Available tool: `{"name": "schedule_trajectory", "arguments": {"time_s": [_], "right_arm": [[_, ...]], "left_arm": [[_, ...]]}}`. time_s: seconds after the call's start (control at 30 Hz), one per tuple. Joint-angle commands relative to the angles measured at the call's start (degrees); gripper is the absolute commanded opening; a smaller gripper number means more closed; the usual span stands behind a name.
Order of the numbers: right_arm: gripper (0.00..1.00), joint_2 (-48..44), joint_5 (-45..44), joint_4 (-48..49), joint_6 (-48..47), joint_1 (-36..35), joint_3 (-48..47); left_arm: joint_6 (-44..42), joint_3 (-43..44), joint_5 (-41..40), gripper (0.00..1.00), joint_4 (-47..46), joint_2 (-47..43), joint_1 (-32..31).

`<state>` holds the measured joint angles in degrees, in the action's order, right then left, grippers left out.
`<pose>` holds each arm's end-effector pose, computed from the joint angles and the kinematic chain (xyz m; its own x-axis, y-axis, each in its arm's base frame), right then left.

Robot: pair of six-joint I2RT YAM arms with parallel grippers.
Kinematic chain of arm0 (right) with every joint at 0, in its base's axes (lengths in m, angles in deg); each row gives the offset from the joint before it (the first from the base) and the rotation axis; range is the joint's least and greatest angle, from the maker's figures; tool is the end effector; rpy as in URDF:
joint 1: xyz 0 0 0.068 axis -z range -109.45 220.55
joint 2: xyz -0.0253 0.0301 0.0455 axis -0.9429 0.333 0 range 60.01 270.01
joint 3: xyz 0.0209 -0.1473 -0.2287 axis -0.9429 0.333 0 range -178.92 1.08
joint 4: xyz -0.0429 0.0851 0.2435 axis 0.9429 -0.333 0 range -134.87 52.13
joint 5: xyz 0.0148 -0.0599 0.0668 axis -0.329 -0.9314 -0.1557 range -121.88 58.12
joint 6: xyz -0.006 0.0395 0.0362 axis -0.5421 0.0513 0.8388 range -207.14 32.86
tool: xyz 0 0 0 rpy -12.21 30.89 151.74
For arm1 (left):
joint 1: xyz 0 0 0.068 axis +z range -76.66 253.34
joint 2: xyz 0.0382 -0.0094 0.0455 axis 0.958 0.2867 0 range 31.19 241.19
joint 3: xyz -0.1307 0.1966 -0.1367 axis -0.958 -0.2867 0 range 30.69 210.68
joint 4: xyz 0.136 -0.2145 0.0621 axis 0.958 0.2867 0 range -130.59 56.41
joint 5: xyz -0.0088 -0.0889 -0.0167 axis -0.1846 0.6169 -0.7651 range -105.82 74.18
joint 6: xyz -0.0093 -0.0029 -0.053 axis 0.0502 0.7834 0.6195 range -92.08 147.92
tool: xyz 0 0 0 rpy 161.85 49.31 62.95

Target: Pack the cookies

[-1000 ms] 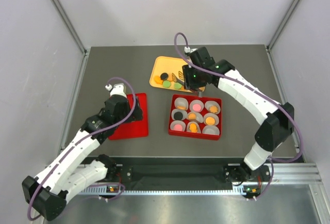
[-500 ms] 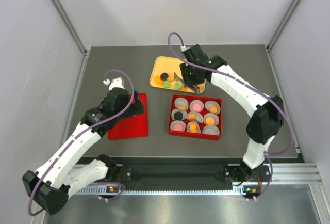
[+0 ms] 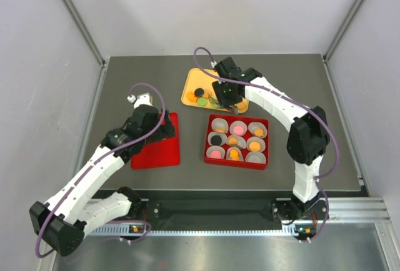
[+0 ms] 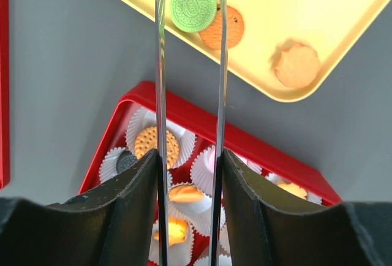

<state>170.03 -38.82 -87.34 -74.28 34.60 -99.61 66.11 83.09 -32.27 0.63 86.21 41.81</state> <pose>0.3414 0.2422 0.2875 -0.7936 -0.3025 -0.5279 -0.3647 0.9310 0.0146 0.1706 -0.0930 0.3036 -0.6665 -0.2868 -0.6882 -0.1075 0.9504 -0.2919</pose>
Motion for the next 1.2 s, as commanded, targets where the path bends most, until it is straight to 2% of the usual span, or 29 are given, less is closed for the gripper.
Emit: {"name": "schedule_trajectory", "arguments": {"time_s": [0.0,0.6,1.17], "right_arm": [[0.43,1.5,1.0,3.6,-2.3,0.1,-5.1],[0.45,10.3,2.0,5.3,-3.1,0.0,-11.8],[0.45,13.6,1.9,3.9,-2.1,0.1,-14.7]], "left_arm": [[-0.5,2.6,-1.6,0.99,-0.3,0.2,0.2],[-1.3,4.3,-1.4,0.99,0.1,1.2,0.7],[-2.3,4.5,-0.9,0.99,-0.6,2.0,1.2]]}}
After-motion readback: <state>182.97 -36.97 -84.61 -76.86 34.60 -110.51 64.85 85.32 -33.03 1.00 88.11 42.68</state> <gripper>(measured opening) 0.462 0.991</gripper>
